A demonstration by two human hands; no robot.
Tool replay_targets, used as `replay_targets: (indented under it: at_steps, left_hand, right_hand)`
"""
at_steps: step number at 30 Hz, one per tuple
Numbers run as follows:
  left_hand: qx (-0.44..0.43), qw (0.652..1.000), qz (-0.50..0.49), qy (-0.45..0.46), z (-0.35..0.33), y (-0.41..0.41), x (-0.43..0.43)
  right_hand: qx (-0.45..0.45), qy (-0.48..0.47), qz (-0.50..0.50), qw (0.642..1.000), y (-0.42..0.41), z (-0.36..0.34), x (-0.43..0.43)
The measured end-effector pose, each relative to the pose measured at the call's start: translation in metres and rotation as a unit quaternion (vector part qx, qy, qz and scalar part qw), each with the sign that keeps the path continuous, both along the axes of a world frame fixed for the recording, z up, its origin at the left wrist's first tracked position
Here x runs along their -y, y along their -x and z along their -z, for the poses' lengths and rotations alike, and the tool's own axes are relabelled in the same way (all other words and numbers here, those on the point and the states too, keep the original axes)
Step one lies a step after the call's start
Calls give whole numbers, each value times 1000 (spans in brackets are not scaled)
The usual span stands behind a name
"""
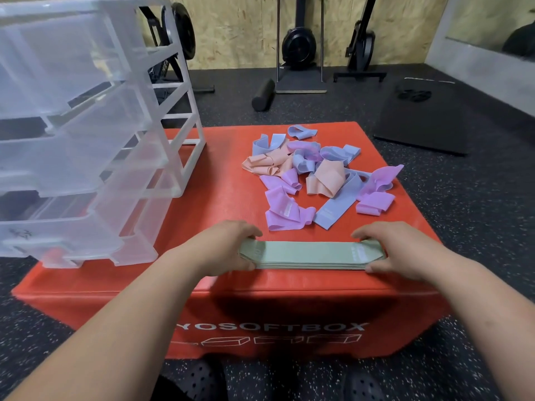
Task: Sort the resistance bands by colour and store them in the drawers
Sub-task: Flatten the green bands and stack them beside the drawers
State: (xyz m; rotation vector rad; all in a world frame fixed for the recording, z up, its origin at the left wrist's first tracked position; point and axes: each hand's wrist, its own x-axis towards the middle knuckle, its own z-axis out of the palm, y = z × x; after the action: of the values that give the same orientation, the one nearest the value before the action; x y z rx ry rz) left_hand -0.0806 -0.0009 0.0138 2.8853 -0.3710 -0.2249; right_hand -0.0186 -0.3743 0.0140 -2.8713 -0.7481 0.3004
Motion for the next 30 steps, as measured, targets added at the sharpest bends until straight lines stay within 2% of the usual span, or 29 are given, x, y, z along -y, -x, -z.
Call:
replay_targets:
  at_steps: [4, 21, 25, 27, 30]
  left_hand:
    - [18, 999, 12, -39, 1, -2, 4]
    - [18, 998, 27, -56, 11, -7, 3]
    - [7, 999, 20, -36, 15, -8, -1]
    - [6, 1000, 16, -19, 16, -8, -2]
    - [22, 1000, 9, 14, 17, -7, -1]
  right_hand:
    - [13, 23, -1, 1000, 0, -1, -1]
    - [14, 44, -8, 999, -8, 8, 2]
    - [-6, 33, -2, 999, -6, 7, 3]
    - [-19, 14, 13, 1000, -5, 5, 3]
    - [-36, -22, 94, 995, -6, 5, 3]
